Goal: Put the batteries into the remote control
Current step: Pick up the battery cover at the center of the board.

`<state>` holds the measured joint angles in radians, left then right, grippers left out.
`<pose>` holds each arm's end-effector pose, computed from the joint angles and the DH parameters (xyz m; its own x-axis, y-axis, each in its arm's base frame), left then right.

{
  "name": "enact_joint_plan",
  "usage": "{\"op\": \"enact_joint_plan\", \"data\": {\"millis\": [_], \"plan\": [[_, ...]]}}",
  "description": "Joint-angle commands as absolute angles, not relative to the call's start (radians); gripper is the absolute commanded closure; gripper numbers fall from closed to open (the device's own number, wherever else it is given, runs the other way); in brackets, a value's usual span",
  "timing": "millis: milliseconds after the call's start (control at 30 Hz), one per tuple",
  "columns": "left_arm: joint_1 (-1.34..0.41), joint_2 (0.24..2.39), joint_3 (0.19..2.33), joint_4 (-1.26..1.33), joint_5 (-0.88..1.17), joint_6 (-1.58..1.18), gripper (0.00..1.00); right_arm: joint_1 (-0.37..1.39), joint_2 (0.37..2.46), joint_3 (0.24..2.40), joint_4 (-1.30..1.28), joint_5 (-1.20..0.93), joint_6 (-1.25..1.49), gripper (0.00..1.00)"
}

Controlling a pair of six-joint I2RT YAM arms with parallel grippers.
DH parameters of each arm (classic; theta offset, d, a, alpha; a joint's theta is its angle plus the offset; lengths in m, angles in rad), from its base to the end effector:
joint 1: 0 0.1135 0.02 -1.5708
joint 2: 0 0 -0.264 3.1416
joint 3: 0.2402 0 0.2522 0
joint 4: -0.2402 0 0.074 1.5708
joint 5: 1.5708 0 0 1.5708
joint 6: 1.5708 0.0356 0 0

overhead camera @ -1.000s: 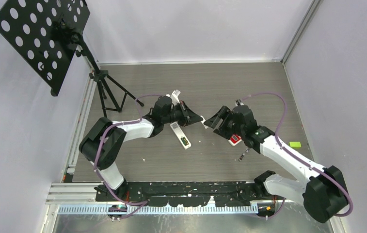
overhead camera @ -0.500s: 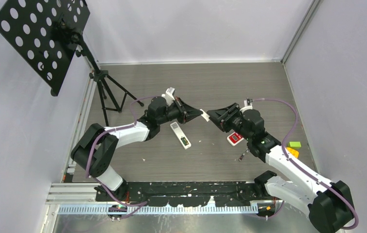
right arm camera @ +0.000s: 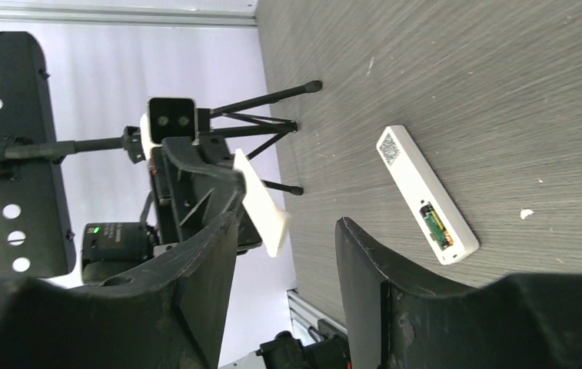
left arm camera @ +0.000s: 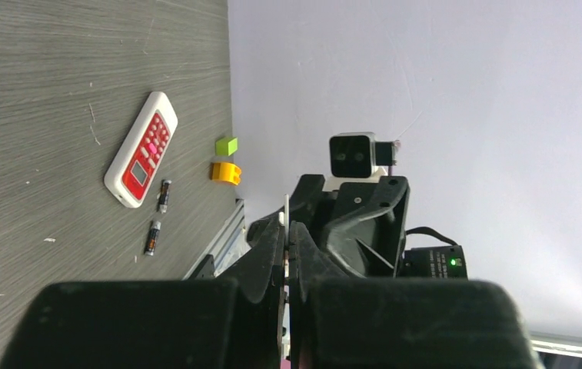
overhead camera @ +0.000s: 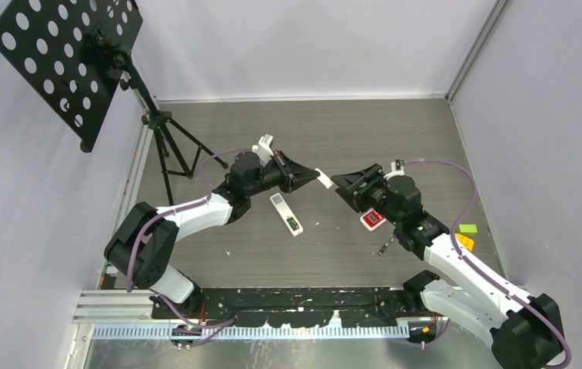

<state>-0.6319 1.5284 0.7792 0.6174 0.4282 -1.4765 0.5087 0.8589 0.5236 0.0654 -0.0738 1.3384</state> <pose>0.2612 -0.2095 0.2404 -0.8756 -0.4814 -0.0390 -0.0237 0.1235 -0.9921 0.1770 0.1017 0.2602 -0.5867 0.7840 -0.2028 0.1005 0.3190 0.9424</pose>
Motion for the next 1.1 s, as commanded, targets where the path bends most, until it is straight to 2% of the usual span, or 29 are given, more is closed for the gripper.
{"op": "enact_joint_plan", "data": {"millis": [0, 200, 433, 633, 700, 867, 1000, 1067], "plan": [[-0.629, 1.498, 0.787, 0.648, 0.418, -1.457, 1.00, 0.513, 0.887, 0.538, 0.071, -0.068, 1.347, 0.45], [-0.629, 1.503, 0.785, 0.664, 0.430, -1.480, 1.00, 0.511, 0.921, 0.529, 0.179, -0.101, 1.362, 0.51], [-0.628, 1.507, 0.780, 0.702, 0.436, -1.518, 1.00, 0.511, 0.982, 0.469, 0.404, -0.164, 1.455, 0.66], [-0.629, 1.500, 0.775, 0.703, 0.435, -1.517, 0.99, 0.511, 0.986, 0.466, 0.434, -0.160, 1.464, 0.94], [-0.627, 1.493, 0.772, 0.679, 0.431, -1.500, 0.89, 0.511, 0.974, 0.478, 0.387, -0.147, 1.441, 0.99], [-0.622, 1.453, 0.777, 0.483, 0.403, -1.347, 0.48, 0.511, 0.942, 0.506, 0.255, -0.112, 1.368, 1.00], [-0.604, 1.379, 0.800, 0.119, 0.280, -1.082, 0.31, 0.511, 0.932, 0.543, 0.096, -0.076, 1.290, 1.00], [-0.602, 1.354, 0.819, -0.062, 0.195, -0.964, 0.29, 0.511, 0.938, 0.565, 0.028, -0.062, 1.243, 1.00]]}}
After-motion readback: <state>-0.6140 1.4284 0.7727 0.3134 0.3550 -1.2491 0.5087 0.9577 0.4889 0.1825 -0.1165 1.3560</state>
